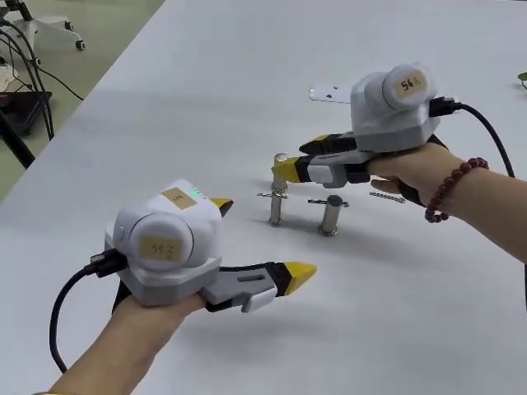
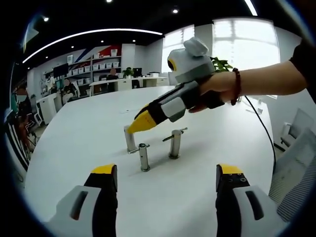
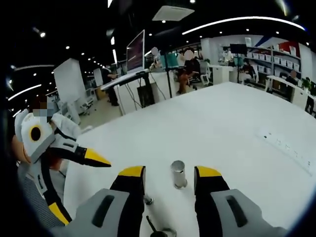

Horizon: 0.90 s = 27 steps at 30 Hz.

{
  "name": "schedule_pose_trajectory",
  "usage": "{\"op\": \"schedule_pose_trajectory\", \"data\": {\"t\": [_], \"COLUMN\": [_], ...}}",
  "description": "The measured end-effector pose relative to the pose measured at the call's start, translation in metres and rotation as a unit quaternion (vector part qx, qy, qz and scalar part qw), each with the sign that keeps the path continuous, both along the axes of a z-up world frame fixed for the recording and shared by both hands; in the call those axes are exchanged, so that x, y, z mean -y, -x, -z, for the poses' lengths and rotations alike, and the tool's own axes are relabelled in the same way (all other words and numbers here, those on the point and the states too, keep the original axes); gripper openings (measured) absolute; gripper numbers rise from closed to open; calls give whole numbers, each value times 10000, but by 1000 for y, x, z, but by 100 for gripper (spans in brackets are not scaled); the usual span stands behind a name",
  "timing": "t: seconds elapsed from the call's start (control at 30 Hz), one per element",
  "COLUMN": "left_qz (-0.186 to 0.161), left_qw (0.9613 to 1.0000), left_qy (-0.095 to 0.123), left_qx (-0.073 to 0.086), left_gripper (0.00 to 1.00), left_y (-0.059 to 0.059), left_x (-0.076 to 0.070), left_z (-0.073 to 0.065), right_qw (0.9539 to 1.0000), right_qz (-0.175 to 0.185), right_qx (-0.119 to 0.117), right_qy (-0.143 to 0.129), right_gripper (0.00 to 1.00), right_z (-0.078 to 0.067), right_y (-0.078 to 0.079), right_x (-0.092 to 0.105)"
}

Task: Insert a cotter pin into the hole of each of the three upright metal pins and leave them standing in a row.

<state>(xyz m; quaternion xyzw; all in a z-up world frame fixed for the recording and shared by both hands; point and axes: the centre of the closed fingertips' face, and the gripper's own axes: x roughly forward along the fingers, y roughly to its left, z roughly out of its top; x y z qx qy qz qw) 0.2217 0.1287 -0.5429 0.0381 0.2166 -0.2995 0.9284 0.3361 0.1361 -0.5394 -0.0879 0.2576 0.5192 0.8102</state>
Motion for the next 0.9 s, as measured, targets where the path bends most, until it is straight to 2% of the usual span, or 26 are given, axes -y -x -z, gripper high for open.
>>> {"op": "schedule_pose_trajectory", "data": {"t": [0.13, 0.5, 0.8, 0.9], "left_qz": [6, 14, 29, 19], "left_qw": [10000, 10000, 10000, 10000], "left_qy": [10, -28, -50, -37], "left_qx": [19, 34, 39, 39], "left_gripper": [80, 79, 78, 78], "left_y": [0, -1, -2, -2], "left_x": [1, 1, 1, 1], "left_z": [-1, 0, 0, 0], "right_qw": [9999, 9991, 9996, 9993], "right_qz": [-25, 9, -73, -129], "right_qx": [98, 149, 98, 162], "right_qy": [105, 387, 266, 296], "right_gripper": [30, 21, 17, 12], "right_z": [7, 30, 29, 31], "right_y": [-4, -16, -16, -18], "right_x": [-6, -10, -15, -16]}}
